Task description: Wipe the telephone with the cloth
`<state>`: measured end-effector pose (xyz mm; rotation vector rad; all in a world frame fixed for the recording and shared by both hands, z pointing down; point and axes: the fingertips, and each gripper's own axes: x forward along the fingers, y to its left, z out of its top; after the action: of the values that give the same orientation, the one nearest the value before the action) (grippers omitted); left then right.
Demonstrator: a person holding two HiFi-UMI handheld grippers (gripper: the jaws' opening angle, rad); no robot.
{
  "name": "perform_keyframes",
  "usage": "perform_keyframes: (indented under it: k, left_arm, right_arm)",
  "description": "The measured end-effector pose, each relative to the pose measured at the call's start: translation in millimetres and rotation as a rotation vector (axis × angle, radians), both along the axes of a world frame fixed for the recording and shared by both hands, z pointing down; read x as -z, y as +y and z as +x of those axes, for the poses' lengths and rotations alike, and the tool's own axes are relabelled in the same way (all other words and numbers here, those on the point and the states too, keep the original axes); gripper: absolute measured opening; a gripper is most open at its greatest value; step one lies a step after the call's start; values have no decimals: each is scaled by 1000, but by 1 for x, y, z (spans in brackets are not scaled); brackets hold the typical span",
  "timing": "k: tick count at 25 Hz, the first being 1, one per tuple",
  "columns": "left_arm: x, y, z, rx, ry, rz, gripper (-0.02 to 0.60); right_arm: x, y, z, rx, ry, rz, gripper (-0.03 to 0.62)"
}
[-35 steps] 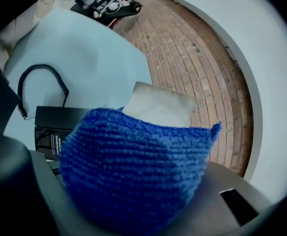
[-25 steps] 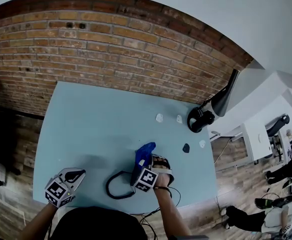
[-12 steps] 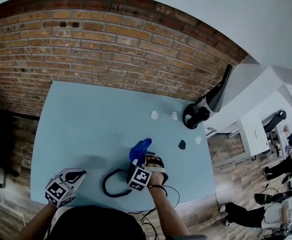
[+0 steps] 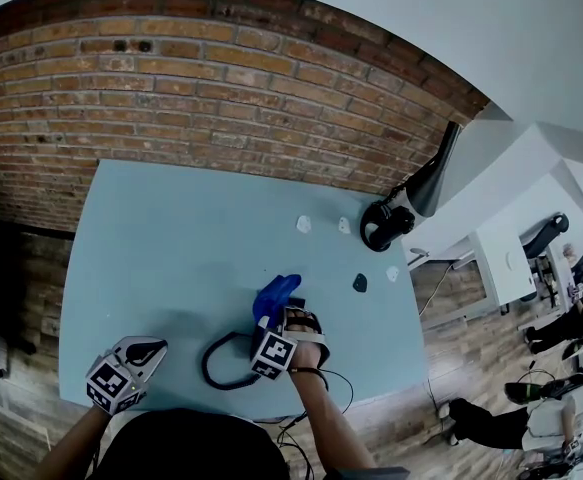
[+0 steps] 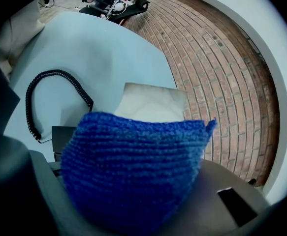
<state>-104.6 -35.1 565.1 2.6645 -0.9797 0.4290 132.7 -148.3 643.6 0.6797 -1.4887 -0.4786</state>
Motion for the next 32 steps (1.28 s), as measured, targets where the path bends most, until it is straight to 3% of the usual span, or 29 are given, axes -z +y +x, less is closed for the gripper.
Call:
perform_keyframes:
  k: [32]
  left_arm:
    - [-13,9,9,-43,-13,-33,21]
  right_arm:
    - [-26,58,-8,-36,-64,-54,106]
